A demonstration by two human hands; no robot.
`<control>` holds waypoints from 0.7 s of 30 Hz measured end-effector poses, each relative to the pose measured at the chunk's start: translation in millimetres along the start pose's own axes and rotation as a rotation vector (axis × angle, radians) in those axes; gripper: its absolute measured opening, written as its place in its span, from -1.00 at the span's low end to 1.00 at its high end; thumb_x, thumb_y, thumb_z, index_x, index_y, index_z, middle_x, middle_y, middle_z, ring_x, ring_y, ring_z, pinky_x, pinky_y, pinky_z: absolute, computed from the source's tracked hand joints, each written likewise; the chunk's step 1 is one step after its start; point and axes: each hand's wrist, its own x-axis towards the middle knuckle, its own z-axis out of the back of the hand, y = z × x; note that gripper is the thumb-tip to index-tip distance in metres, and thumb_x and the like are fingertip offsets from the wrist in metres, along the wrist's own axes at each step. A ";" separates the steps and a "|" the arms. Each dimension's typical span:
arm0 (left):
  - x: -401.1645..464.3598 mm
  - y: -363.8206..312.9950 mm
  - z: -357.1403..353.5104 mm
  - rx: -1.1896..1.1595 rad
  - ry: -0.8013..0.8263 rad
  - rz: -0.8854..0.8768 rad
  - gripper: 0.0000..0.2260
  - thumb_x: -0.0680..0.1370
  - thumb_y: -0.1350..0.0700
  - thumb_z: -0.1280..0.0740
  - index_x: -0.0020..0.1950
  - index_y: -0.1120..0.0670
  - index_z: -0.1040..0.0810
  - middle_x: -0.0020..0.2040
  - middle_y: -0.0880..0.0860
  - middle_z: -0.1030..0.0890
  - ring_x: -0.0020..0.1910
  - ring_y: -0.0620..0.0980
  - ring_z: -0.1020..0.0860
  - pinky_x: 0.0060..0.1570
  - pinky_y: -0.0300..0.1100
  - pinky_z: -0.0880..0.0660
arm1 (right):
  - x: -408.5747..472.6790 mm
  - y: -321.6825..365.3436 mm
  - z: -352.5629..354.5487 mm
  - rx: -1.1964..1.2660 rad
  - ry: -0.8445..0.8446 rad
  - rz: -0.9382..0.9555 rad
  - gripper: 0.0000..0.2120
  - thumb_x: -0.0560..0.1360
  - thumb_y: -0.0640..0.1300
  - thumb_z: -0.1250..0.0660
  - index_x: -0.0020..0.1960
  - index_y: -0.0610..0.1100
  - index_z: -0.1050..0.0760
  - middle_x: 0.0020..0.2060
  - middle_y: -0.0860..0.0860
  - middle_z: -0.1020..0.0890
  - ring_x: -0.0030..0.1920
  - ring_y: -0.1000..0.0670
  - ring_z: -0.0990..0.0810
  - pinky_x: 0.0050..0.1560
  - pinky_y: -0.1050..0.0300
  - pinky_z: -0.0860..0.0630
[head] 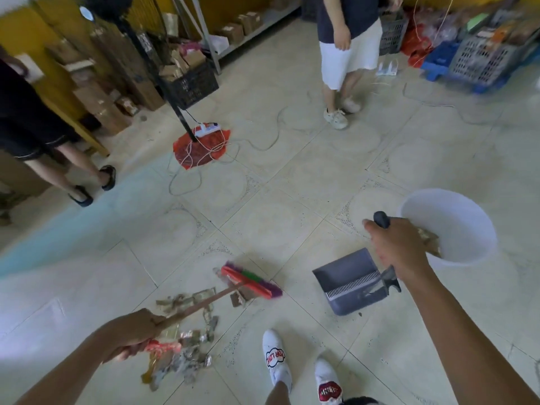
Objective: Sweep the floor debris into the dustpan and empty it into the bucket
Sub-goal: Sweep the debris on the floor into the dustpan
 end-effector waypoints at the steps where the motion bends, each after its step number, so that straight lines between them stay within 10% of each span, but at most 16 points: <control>1: -11.2 -2.1 -1.4 -0.007 -0.021 -0.003 -0.65 0.63 -0.01 -0.15 0.42 -0.08 -0.43 -0.57 -0.04 -0.54 -0.65 -0.11 -0.46 -0.57 -0.30 -0.45 | -3.3 0.2 -0.6 0.012 0.019 0.012 -0.59 0.52 0.00 -0.29 -0.40 -0.22 -0.34 -0.53 -0.12 -0.44 -0.51 -0.10 -0.43 -0.47 0.17 -0.28; 15: -41.3 -17.5 -78.8 -0.412 -0.067 0.147 -0.69 0.65 0.11 -0.13 0.26 0.22 -0.54 -0.24 0.02 -0.60 -0.52 -0.16 -0.42 -0.46 -0.36 -0.51 | -104.9 50.3 -97.2 0.010 0.345 0.257 -0.61 0.49 -0.14 -0.27 -0.39 -0.08 -0.12 -0.45 -0.11 -0.24 -0.44 -0.04 -0.18 -0.48 0.14 -0.17; 21: -68.6 96.0 -70.4 -0.179 -0.048 0.081 -0.47 0.55 -0.25 -0.18 -0.28 0.18 -0.54 -0.52 0.03 -0.48 -0.64 -0.06 -0.37 -0.56 -0.30 -0.34 | -171.7 78.4 -153.1 -0.172 0.309 0.431 -0.53 0.50 -0.15 -0.28 -0.47 -0.06 -0.09 -0.60 0.08 -0.20 -0.58 0.06 -0.20 -0.52 0.16 -0.19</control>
